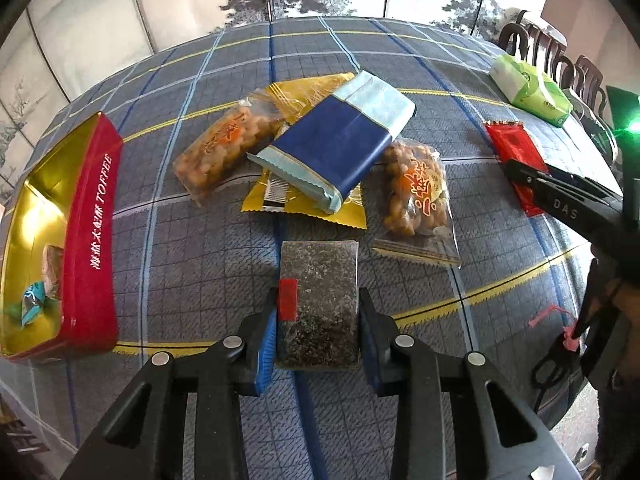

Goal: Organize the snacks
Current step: 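Carry the grey block with the left gripper over the gold tin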

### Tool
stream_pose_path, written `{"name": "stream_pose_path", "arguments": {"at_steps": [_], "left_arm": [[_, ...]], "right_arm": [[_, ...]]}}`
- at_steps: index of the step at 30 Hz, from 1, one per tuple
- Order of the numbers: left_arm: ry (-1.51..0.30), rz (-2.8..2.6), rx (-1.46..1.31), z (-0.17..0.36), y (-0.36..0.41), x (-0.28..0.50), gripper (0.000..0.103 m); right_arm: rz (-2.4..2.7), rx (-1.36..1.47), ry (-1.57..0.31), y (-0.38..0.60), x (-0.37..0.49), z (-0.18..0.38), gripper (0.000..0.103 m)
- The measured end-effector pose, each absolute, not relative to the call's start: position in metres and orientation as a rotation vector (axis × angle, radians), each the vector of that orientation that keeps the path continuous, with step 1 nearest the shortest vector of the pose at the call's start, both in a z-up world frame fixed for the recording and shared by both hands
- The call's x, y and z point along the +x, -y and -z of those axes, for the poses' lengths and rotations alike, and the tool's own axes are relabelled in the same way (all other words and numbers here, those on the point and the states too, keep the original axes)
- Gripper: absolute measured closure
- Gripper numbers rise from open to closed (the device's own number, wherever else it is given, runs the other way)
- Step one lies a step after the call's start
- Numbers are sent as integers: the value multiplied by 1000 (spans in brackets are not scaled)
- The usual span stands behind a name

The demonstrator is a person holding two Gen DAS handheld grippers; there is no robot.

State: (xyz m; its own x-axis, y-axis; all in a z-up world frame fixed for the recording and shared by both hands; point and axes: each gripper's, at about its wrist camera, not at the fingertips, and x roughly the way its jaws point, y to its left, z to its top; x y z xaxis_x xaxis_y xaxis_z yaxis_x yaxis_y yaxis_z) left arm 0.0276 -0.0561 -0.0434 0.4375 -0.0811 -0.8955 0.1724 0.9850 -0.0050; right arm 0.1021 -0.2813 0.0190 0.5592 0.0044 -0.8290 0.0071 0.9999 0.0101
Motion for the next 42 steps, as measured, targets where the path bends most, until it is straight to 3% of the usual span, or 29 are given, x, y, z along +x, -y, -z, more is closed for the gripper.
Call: {"name": "stream_pose_path", "arguments": {"at_steps": [20,32,42], "left_arm": [[-990,96,103,-6,12,21,71],[-942,-60,79,-28,-68,34,71],[-992,-197,28,-11,-147,48,71]], "right_arm": [[11,-8,-981,279,100,-20,57],[12,-11,-981,279,100,-20,57],[12,-11,-981,278,100,-20,57]]}}
